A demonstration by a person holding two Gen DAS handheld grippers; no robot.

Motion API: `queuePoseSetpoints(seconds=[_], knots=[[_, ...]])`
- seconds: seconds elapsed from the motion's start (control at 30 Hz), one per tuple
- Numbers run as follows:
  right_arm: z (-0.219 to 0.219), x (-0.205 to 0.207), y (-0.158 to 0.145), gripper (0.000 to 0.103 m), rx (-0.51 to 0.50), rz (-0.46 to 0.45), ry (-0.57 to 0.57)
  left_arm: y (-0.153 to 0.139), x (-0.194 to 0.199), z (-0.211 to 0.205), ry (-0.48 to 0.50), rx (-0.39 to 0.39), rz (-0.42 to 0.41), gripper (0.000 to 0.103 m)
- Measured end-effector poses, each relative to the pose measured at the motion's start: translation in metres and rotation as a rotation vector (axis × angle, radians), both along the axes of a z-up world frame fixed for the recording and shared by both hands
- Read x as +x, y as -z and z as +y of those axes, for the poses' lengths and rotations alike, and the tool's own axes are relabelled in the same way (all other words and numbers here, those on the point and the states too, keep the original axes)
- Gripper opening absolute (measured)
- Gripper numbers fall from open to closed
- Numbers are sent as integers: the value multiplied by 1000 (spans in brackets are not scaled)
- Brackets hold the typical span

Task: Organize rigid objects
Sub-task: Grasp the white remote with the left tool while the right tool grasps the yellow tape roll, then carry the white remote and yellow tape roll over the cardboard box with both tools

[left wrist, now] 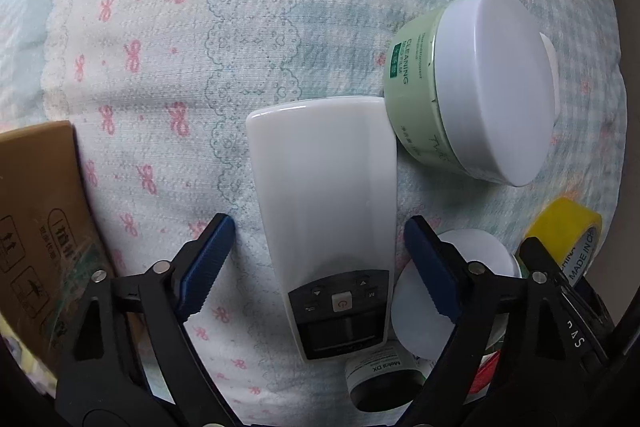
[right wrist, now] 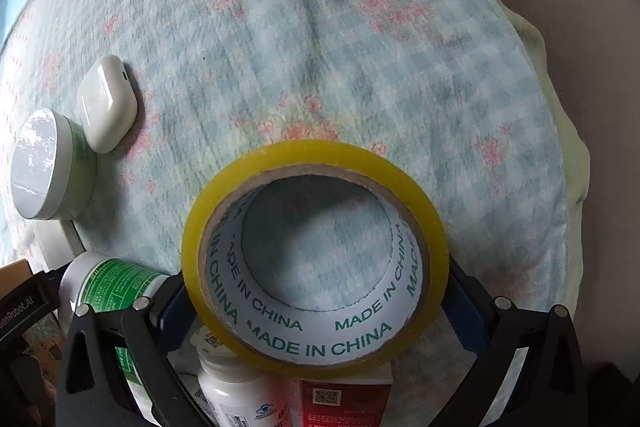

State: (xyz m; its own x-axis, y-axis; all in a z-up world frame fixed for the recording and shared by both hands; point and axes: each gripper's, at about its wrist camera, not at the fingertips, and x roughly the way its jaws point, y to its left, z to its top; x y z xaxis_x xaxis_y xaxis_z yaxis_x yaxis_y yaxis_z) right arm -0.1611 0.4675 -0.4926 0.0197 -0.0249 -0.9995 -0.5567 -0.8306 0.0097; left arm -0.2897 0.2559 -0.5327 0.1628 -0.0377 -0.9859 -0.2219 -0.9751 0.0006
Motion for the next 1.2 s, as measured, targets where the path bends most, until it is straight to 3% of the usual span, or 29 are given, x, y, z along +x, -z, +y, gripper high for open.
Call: queuePoseSetpoints(seconds=[0.03,0.23,0.5,0.87,1.03,1.2], knots=[[-1,-1,0,96,-3,3,-7,-1,0,0,0,-4,0,78],[-5,1,0,96,8,-7,-2,-8,6,-1,58,-17,11,55],[-8,6,0,96,2,-2,21,-12,15,-1,90,3,10,54],[-17,15,-25,95,32,83,47,-92,19,-23,43,104,58,54],[-27,17,-53,95,47,129,37,-139,28,-29,30,155,100,54],[-48,20,-97,95,62,186,-8,-181,20,-70,23,212,169,54]])
